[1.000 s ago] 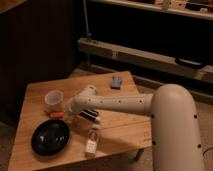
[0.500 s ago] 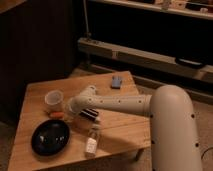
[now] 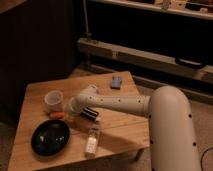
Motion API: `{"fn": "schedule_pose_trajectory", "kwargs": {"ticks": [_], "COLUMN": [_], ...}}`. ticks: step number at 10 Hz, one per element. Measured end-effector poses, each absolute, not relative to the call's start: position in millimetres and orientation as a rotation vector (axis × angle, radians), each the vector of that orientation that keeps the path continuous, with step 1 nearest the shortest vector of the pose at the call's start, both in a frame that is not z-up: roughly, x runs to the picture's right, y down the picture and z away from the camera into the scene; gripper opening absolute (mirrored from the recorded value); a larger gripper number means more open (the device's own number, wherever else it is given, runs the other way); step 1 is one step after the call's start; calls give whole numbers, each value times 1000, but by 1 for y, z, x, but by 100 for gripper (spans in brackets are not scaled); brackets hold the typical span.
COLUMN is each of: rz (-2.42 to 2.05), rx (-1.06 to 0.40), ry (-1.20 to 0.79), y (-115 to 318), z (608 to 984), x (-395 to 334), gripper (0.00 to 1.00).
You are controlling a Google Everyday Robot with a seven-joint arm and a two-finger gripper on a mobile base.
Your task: Place the pepper in the ceramic cup
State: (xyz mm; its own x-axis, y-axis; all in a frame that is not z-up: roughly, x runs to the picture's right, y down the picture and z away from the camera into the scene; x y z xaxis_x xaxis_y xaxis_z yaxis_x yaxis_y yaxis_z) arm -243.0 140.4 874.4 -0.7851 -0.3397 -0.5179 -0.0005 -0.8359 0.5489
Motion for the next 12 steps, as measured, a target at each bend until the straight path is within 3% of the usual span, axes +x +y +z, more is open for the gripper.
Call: {"fn": "schedule_pose_trajectory", "kwargs": {"ticks": [6, 11, 12], "rz": [-2689, -2685, -2687], "rx": [920, 894, 893], "ry": [-845, -851, -851], "y": [146, 148, 148], "z": [878, 881, 881], "x": [-245, -243, -243], "gripper": [52, 2, 0]}}
